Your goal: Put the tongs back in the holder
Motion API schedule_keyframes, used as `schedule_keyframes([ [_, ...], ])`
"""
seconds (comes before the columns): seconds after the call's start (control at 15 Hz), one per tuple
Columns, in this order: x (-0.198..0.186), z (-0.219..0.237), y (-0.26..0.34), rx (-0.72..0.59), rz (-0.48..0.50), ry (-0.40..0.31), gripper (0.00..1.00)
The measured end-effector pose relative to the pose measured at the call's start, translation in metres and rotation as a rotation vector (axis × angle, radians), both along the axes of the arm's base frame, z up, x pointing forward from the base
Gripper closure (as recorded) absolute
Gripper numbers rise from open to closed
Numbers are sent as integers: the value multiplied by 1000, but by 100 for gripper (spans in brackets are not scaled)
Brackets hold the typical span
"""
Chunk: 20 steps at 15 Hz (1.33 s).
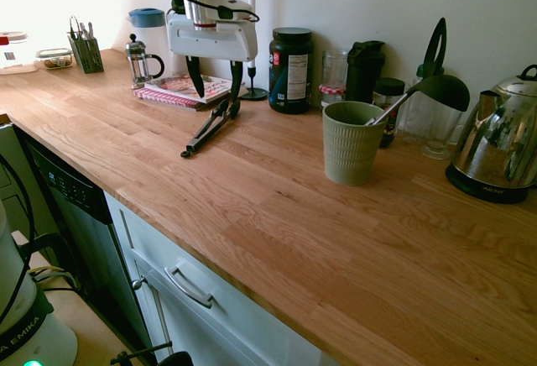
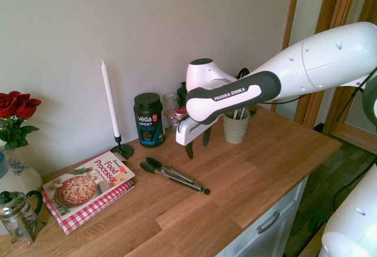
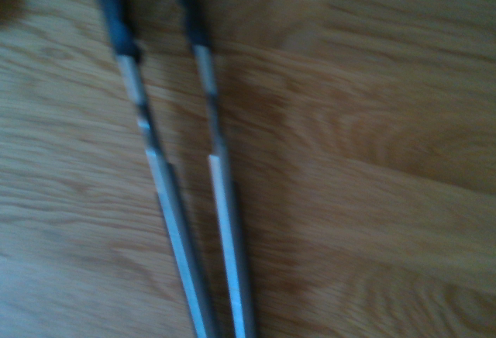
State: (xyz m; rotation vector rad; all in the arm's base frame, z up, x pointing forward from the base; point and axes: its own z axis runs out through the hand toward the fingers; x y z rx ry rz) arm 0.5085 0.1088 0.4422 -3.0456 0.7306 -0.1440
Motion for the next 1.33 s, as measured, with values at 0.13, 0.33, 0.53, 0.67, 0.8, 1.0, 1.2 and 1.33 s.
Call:
schedule_keyframes([
  [0.13, 5, -14, 35, 5, 108, -4, 0],
  [0.33, 17, -39, 59, -12, 186, -31, 0],
  [0.53, 33, -71, 63, -15, 200, -23, 0],
  [0.67, 41, -83, 64, -7, 200, -22, 0],
  [0.8, 49, -90, 64, -4, 195, -26, 100],
  [1.0, 56, -93, 64, -2, 191, -26, 100],
  [1.2, 59, -96, 68, -1, 198, -24, 100],
  [1.33, 57, -96, 74, 0, 204, -25, 100],
])
